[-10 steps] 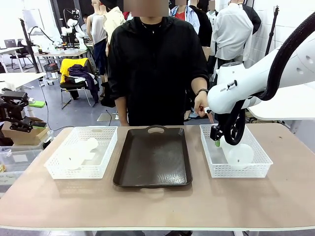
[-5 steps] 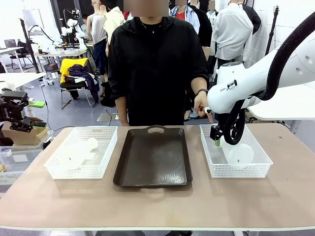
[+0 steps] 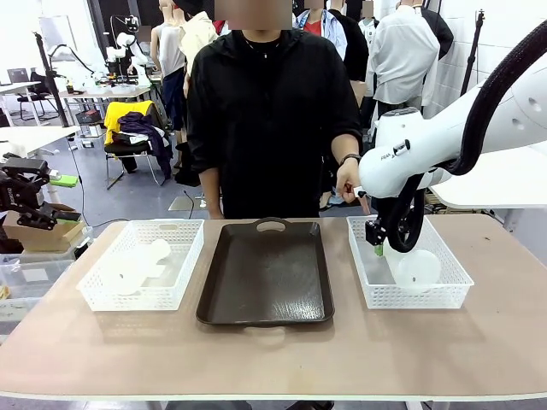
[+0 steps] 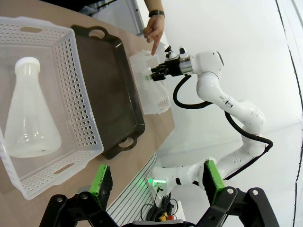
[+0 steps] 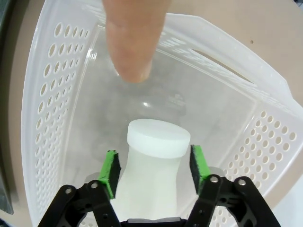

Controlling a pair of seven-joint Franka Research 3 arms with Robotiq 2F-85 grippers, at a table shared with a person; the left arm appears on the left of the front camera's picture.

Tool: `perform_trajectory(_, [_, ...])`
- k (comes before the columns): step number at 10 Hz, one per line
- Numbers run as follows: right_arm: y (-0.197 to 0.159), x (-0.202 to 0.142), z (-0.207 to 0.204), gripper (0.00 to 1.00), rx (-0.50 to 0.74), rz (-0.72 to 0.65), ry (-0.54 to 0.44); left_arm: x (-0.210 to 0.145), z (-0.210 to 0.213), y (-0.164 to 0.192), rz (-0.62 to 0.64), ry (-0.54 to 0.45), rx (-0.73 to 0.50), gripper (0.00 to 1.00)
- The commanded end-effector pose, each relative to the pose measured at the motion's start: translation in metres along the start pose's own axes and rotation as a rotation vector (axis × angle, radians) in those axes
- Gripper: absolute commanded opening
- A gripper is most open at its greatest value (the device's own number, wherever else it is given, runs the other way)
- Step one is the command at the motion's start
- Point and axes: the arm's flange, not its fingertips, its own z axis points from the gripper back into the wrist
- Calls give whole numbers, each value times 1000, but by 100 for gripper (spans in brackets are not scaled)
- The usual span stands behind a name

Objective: Prepare the laboratory tools.
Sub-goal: Pick up the Big flask that the person points to.

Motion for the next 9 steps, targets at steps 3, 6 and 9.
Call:
perform_trajectory(3, [3,5,-13,19,-7,-27,-1,0,1,-1,-17,-2,-1,100])
perform_trajectory(6, [2,3,-17,0,3,-43,-1,0,1,-1,-17,-2,-1,100])
perform_trajectory(9, [-2,-2,-21,0,13,-54,-11,0,1,-1,-17,-2,-1,100])
